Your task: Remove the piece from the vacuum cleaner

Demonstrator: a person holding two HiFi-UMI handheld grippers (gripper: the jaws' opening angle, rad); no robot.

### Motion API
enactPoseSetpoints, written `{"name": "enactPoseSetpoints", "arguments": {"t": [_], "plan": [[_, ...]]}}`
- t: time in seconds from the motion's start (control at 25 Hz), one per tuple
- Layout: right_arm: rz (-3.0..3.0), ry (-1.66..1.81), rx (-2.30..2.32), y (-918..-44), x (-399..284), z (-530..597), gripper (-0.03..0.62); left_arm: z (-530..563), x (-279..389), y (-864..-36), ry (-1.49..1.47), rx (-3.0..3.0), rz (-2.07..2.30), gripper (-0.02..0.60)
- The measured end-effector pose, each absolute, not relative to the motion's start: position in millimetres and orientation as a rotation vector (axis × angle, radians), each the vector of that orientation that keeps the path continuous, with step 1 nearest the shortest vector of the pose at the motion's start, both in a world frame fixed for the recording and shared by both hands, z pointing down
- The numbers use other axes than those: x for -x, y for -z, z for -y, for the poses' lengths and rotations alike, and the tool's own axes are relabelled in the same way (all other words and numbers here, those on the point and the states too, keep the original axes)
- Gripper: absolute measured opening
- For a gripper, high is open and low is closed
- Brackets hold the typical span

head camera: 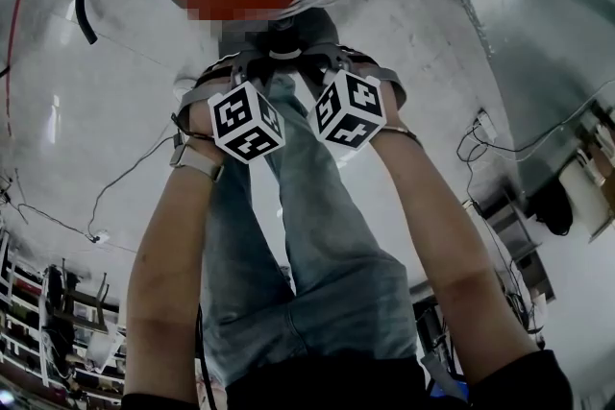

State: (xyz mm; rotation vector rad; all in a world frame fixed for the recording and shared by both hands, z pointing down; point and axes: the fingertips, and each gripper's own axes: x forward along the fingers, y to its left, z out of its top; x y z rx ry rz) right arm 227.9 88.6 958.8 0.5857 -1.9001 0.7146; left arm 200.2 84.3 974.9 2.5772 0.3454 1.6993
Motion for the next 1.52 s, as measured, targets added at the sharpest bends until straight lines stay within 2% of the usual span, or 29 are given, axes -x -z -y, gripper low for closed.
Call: {"name": "enactPoseSetpoints", "arguments": {"t": [0.84, 1.52], "plan": [[1.897, -0.713, -0.583, -958, -224, -100, 0.054, -95, -196, -972, -1.700, -2.595, -0.331, 0.043], [1.883, -0.823, -0.512, -952, -176, -208, 0.052, -203, -148, -963, -1.669, -2.552, -0.622, 0.041]]}}
